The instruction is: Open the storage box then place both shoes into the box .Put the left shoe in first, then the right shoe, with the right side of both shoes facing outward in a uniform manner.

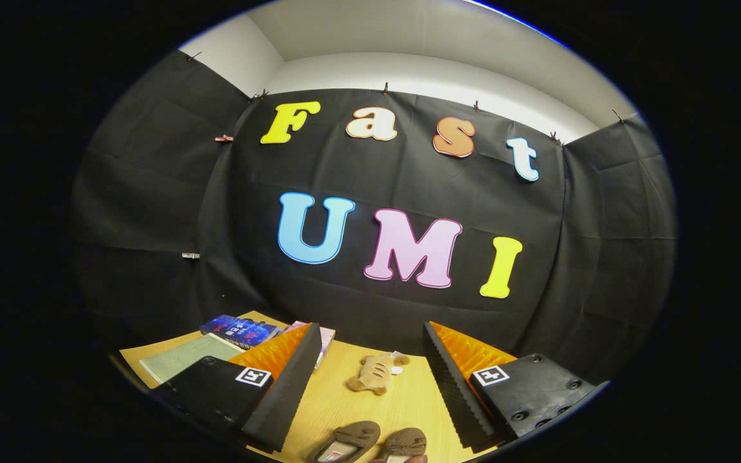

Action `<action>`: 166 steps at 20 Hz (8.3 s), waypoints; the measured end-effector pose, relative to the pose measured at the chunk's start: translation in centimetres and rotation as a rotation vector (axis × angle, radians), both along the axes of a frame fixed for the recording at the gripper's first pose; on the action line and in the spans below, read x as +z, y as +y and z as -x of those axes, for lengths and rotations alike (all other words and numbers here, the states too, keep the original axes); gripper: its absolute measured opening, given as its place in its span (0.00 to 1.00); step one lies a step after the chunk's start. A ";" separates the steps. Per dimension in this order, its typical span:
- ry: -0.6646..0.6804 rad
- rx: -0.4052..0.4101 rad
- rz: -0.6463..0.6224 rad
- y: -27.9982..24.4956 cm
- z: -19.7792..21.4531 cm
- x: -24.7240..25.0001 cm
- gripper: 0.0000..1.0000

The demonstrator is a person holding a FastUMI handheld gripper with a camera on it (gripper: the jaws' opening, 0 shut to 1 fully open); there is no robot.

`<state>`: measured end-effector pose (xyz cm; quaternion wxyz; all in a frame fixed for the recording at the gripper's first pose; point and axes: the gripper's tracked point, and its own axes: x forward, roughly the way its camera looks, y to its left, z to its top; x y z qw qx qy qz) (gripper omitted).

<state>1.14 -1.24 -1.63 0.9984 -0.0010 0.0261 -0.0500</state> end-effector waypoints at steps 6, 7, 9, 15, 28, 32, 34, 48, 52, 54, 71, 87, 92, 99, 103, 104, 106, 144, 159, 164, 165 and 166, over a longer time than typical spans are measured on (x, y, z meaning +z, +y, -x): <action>0.002 0.114 -0.071 2.5 -1.1 -1.7 0.96; 0.012 0.144 -0.075 3.0 -1.3 -2.3 0.96; 0.040 0.257 -0.106 5.6 -1.6 -3.8 0.96; 0.110 0.632 -0.336 13.4 -0.8 -6.1 0.96; 0.673 0.896 -1.192 20.8 -0.2 -20.3 0.97; 0.810 0.885 -1.401 21.8 -0.1 -23.7 0.97; 0.828 0.891 -1.468 21.9 -0.2 -24.2 0.97; 0.718 1.009 -1.604 21.5 -0.9 -23.4 0.08; 0.700 0.970 -1.535 21.0 -1.5 -21.5 0.06; 0.696 0.951 -1.509 20.8 -1.7 -20.2 0.05; 0.571 1.072 -1.378 32.2 -6.4 -3.7 0.08; 0.696 1.053 -1.301 44.9 -7.7 -3.8 0.21; 0.685 0.983 -1.184 43.9 -8.1 -6.2 0.72; 0.678 0.914 -1.109 40.1 -8.2 -7.0 0.96; 0.662 0.858 -1.028 35.5 -7.3 -7.6 0.96; 0.661 0.838 -1.008 34.2 -6.9 -7.9 0.96; 0.649 0.796 -0.960 31.4 -6.0 -8.4 0.96; 1.075 -0.139 -0.333 1.0 3.3 -39.4 0.09; 0.969 -0.082 -0.551 4.9 1.1 -29.5 0.06; 0.915 -0.014 -0.623 8.6 -1.8 -22.8 0.06; 0.906 0.003 -0.640 9.6 -2.5 -21.6 0.06; 0.902 0.019 -0.655 10.7 -2.9 -20.5 0.06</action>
